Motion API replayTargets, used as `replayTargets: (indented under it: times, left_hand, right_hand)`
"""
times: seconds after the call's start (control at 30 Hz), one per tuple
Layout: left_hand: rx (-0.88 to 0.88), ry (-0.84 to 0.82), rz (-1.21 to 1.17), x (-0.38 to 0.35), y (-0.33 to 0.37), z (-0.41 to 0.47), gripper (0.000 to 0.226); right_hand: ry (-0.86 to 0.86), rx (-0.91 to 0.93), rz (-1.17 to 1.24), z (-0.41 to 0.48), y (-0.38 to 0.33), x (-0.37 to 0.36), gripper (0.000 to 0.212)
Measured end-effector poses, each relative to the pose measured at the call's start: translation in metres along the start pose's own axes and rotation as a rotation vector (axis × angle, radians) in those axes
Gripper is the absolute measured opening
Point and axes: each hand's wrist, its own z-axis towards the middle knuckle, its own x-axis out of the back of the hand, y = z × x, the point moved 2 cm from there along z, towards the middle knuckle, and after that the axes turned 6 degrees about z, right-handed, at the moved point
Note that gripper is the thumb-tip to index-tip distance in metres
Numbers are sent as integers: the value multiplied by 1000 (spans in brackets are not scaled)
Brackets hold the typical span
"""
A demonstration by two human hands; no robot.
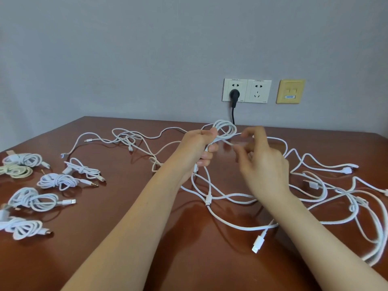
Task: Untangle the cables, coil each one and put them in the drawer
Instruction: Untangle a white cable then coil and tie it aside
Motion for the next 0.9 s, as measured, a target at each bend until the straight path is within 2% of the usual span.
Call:
replayTargets:
  times: [0.07,0.13,0.2,0.3,0.37,0.4,0.5,0.57,0.63,0.7,0.77,0.9]
  left_hand:
    - [-19,25,12,0,-1,1,17]
    - [-44,57,58,0,-1,0,17]
    - [-68,122,154,2,-3,1,15]
    - [-180,237,433,7,-8,5,15]
    - [-249,259,736,8,-12,6,13]
    - [-252,232,838,7,-15,5,9]
    - [-266,36,891,-1,-21,3,21]
    - [-310,-90,783,-7,-22,3,20]
    - [-318,-174,623,-12,-21,2,20]
    - [-291,-236,494,-16,-19,-2,17]
    - [-273,-275,448,-18,-17,-6,12]
    - [-261,-329,401,-19,-17,-9,10]
  right_hand:
    - [-147,-136,15,-3,-2,-8,18]
    - [-287,-141,-65,-7,-11,-13,25]
    - [-345,0,-234,-10,-20,-11,26]
    - [-381,272,-405,-9,-35,-1,11]
    - [-363,472,-540,-8,-38,1,14]
    - [-311,499,-553,-6,-35,2,20]
    - [-171,561,-478,-1,-29,13,11]
    - [-181,506,-374,3,-27,20,18]
    - [-192,325,-194,10,-24,30,25]
    - [-274,129,33,16,-14,33,23]
    - [-261,68,160,18,-8,34,31]
    - [-231,11,193,21,-5,36,32]
